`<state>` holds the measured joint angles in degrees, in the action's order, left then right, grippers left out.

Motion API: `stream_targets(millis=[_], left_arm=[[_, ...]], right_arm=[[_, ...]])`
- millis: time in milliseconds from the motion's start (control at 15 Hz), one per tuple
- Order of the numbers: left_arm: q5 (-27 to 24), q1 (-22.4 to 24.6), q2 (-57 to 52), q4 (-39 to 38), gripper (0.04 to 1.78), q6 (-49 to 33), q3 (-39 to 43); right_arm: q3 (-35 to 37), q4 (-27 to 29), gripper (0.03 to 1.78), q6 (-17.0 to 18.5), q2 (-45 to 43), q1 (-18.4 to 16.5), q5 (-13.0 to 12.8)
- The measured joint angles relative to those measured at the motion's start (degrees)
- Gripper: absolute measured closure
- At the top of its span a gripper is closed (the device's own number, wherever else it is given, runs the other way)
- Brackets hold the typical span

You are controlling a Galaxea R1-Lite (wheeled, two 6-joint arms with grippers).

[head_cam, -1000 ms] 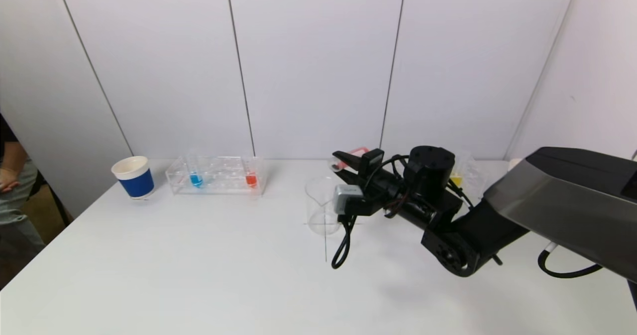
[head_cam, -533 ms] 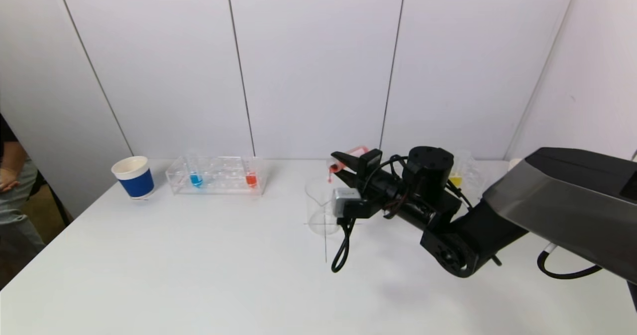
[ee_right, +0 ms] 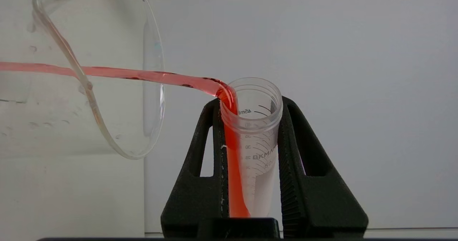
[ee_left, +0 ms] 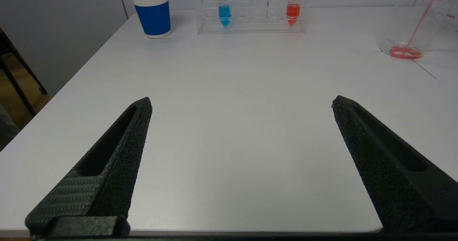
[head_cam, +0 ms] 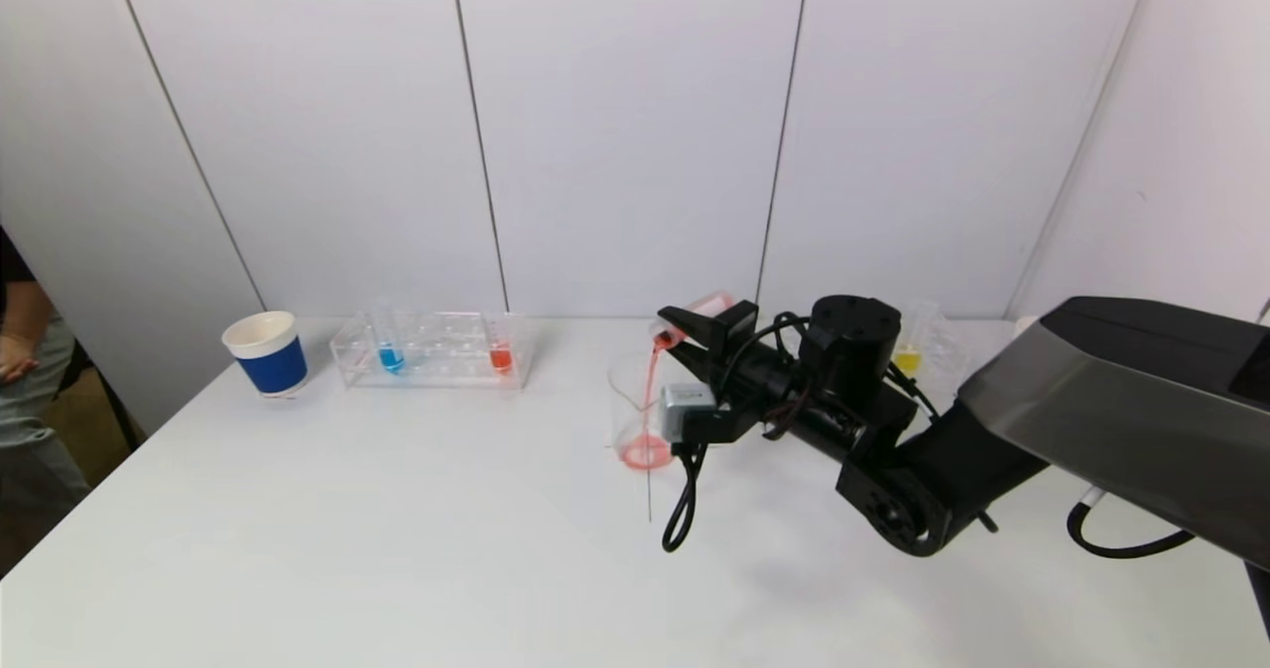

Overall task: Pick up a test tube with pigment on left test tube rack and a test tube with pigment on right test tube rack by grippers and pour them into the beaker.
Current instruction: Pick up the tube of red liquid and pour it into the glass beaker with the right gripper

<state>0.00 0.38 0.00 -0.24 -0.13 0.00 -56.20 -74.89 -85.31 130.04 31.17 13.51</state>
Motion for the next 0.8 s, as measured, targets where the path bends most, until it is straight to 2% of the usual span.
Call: stream_targets(millis=[800], left_arm=[[0.0,0.0,0.0,0.0,0.06,0.0,0.0]], right_arm=[[-0.2,0.0,1.35,-6.0,0.5,0.0,0.0]])
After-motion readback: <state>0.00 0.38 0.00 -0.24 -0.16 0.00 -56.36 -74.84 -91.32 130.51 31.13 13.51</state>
